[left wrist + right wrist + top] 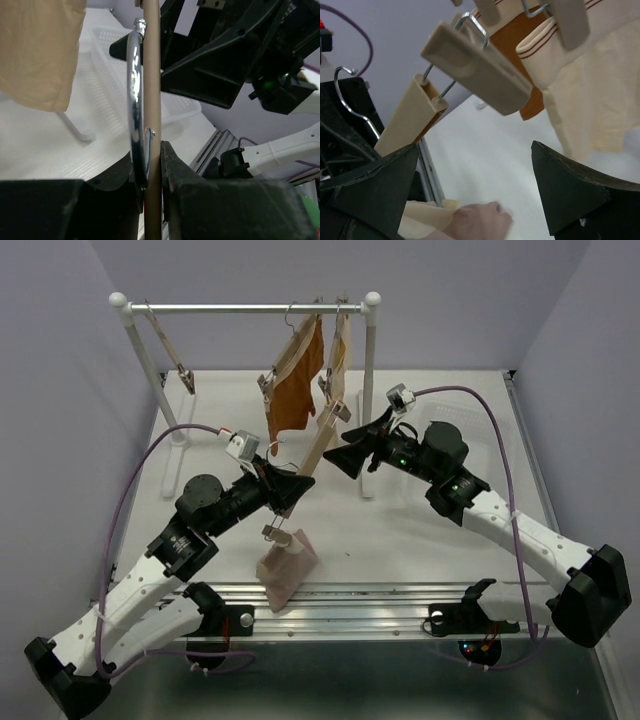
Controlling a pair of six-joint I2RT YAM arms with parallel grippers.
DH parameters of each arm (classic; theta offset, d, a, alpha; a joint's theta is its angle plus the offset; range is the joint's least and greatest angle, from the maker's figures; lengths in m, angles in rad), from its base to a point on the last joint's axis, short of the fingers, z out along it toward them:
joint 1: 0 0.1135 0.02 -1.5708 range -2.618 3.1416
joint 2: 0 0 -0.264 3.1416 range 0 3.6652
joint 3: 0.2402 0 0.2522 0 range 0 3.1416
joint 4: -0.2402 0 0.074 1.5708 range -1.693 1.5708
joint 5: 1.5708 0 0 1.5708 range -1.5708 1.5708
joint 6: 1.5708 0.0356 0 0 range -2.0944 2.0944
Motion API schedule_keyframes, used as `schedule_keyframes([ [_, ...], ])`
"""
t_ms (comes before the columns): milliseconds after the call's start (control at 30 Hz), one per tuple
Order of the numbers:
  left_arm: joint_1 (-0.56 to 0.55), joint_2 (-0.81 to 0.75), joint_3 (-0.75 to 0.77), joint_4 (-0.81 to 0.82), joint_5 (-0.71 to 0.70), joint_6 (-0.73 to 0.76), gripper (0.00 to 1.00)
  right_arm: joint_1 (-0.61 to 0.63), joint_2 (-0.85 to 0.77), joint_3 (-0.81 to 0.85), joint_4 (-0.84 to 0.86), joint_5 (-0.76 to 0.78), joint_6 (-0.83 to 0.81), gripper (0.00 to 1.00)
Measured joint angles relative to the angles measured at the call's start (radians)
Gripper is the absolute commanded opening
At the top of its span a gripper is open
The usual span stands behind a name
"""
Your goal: Remove the underwear clipped to the hanger
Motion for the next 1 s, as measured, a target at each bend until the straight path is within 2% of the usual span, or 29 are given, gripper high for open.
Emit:
schedule_keyframes([
  [233,0.002,0.021,-0.058,0.209,0.053,-0.04,0.0,0.0,0.037,-0.065,0.213,-0.206,0.154,1.0],
  [433,0.002,0.048,-0.069,0.274,0.078,-0.062,0.0,0.0,0.042,-0.093,0.408,-0.264,0.25,1.0],
  [667,0.002,0.058,-0.078,0.29,0.079,-0.08,0.0,0.0,0.048,-0.093,0.485,-0.261,0.294,0.98],
  [733,0.002,0.06,-0.078,0.296,0.084,-0.08,0.0,0.0,0.065,-0.092,0.525,-0.256,0.319,0.89],
  [767,0.002,0.064,-0.078,0.301,0.09,-0.081,0.0,0.0,0.085,-0.09,0.554,-0.256,0.342,0.78],
  [833,0.002,0.072,-0.078,0.305,0.098,-0.081,0.0,0.0,0.119,-0.09,0.588,-0.256,0.367,0.69],
  [867,0.002,0.08,-0.078,0.306,0.105,-0.081,0.0,0.0,0.14,-0.09,0.609,-0.256,0.389,0.55],
  [967,0.002,0.093,-0.078,0.312,0.101,-0.081,0.0,0.0,0.18,-0.09,0.644,-0.257,0.436,0.34],
  [1000,0.003,0.096,-0.078,0.31,0.095,-0.082,0.0,0.0,0.188,-0.09,0.661,-0.263,0.454,0.14],
])
